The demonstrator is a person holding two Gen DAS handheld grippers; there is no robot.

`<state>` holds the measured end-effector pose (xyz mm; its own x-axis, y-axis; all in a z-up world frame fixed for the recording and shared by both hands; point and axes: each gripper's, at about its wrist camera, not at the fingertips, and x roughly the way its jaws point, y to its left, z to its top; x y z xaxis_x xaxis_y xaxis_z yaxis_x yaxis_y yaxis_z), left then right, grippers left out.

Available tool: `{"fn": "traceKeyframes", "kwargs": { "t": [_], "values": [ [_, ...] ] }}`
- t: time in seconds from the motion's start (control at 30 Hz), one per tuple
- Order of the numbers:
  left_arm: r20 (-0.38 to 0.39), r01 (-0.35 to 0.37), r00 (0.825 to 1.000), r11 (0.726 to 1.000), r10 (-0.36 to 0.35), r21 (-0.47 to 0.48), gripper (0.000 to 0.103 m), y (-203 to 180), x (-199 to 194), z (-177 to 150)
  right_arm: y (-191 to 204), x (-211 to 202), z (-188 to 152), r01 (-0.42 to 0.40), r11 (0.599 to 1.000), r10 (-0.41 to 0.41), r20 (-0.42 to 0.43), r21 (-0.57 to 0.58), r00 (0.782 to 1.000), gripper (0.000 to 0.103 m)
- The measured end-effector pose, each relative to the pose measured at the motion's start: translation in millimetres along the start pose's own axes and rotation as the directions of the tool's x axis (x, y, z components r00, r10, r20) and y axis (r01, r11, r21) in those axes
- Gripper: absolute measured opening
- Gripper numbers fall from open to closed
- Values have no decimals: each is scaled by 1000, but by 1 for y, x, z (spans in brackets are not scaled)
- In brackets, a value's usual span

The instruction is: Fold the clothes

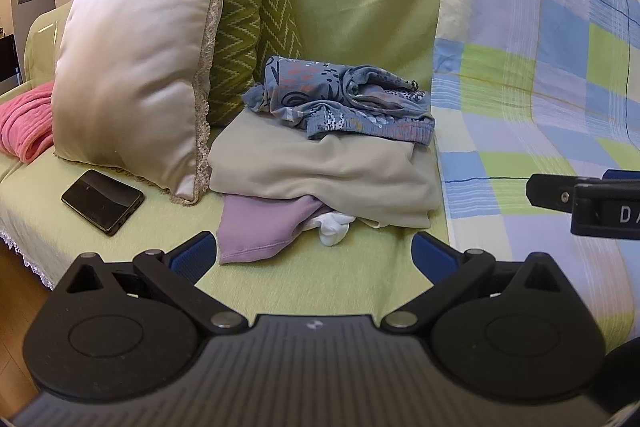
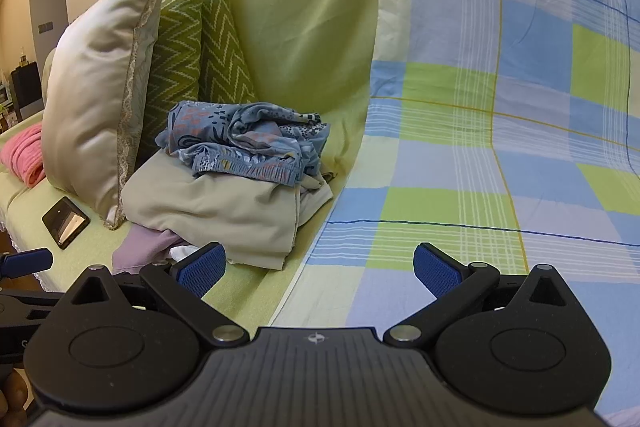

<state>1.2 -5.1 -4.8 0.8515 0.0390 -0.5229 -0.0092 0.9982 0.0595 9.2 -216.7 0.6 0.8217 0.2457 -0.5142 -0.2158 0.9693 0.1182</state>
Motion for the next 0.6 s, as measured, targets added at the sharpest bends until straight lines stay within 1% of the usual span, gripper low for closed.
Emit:
{"fn": "traceKeyframes", "kwargs": {
  "t": [0.6],
  "values": [
    [-5,-3,1000,1000,3,7,102,0,1,-1,2,0,-1,6,1000,-6,-1,-5,1000,103]
  ]
}}
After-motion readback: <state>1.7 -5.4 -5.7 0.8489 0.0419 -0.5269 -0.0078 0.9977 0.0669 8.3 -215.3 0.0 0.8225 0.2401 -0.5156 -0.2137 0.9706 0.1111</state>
